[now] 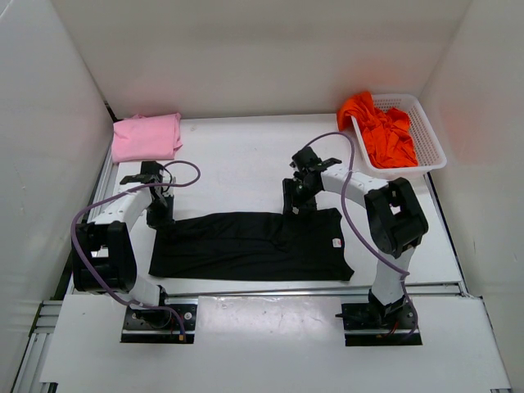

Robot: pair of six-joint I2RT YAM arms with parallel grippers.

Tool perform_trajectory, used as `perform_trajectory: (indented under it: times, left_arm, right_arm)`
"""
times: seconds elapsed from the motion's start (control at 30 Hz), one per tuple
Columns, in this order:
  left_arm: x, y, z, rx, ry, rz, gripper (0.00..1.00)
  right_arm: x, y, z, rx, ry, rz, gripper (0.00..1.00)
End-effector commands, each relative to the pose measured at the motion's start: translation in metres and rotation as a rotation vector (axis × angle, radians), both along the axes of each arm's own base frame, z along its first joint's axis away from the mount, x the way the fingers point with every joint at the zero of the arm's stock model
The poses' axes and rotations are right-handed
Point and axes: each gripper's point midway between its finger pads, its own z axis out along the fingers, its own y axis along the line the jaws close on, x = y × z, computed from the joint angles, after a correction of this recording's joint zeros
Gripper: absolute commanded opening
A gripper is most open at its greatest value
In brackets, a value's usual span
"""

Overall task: Fold and stack the t-shirts
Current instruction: Fold the other side of the tshirt into a rectangle

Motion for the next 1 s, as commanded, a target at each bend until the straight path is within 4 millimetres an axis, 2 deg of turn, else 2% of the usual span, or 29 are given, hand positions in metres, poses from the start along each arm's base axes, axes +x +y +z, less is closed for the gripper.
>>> perform_trajectory:
  times: [0.0,0.07,0.23,0.3,0.47,0.6,0.73,0.8,0.97]
  left_arm:
    - [0.011,0.003,0.009,0.02,-0.052,0.001,0.1]
    - [0.011,0.003,0.009,0.02,-0.052,0.001,0.1]
    - [0.009,0.003,0.009,0.02,-0.043,0.001,0.1]
    - [0.006,0.004,0.009,0.028,-0.034,0.002,0.1]
    - [0.006,0.004,0.009,0.029,-0.034,0.002,0.1]
    - [0.01,0.006,0.011,0.038,-0.044,0.004,0.1]
    - [0.018,0.008,0.019,0.047,-0.072,0.007,0.1]
    - [0.029,0.01,0.029,0.056,-0.107,0.01,0.1]
    - [0.047,0.02,0.047,0.115,-0.167,0.028,0.1]
  right_arm:
    - [-0.012,0.005,0.003,0.055,0.023,0.037,0.6]
    - [-0.013,0.003,-0.004,0.042,0.026,0.033,0.66]
    - [-0.004,0.005,-0.006,0.051,0.015,0.034,0.64]
    - [0.001,0.01,-0.002,0.067,0.009,0.039,0.55]
    - [0.002,0.011,-0.007,0.062,0.018,0.039,0.36]
    - [0.006,0.007,-0.005,0.054,0.015,0.026,0.1]
    - [0.009,-0.007,0.016,0.014,-0.029,-0.003,0.02]
    - [0.013,-0.017,0.033,-0.012,-0.067,-0.029,0.0]
    - [-0.006,-0.039,0.07,-0.012,-0.084,-0.086,0.0]
